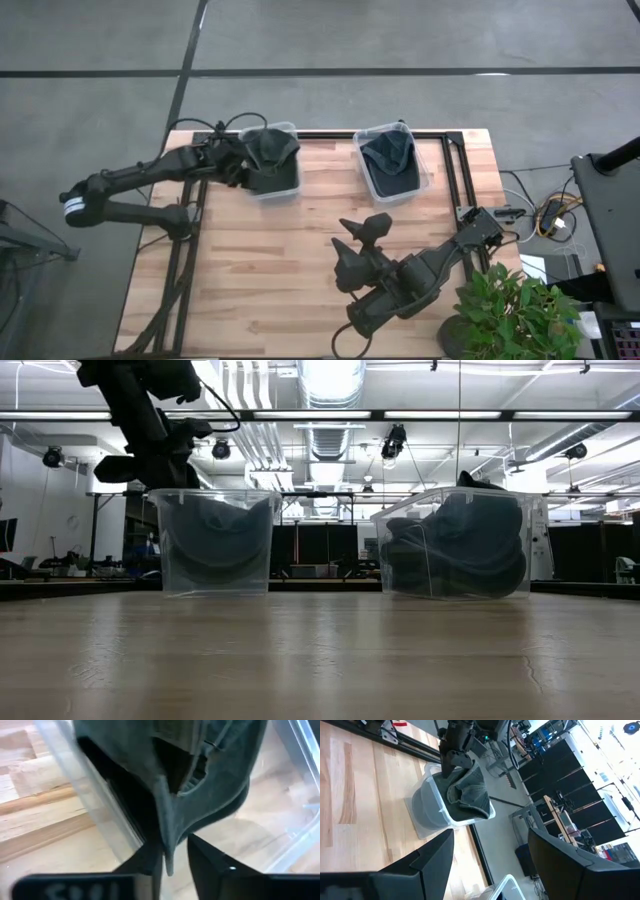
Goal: Pick & Place hat
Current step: Put the green cap into the left transparent bin
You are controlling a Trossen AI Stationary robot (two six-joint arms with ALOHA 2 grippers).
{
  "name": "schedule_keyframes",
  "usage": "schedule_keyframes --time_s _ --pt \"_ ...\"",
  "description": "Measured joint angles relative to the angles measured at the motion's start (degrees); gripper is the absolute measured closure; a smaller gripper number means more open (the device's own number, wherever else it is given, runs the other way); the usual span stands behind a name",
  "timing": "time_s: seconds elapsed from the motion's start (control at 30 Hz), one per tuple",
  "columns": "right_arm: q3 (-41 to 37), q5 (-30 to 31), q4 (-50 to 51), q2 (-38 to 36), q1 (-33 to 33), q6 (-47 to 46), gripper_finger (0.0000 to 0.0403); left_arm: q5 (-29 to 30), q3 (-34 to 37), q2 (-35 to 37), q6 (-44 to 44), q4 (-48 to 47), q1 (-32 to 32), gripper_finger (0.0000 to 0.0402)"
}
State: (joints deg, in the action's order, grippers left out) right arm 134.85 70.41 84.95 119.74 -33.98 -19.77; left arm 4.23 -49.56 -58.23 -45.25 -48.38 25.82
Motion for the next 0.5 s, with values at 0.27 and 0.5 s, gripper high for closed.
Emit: schedule_keyframes --time_s 0.27,0.5 --pt "0.0 -0.4 -0.1 0.0 0.0 -0.2 0.0154 -1.0 -3.1 2.1 1.1 -4.7 0.0 0.0212" --pt "0.0 -0.4 -0.2 0.0 0.0 -0.3 0.0154 -2.4 -6.0 4.2 0.5 -5.2 -0.2 0.0192"
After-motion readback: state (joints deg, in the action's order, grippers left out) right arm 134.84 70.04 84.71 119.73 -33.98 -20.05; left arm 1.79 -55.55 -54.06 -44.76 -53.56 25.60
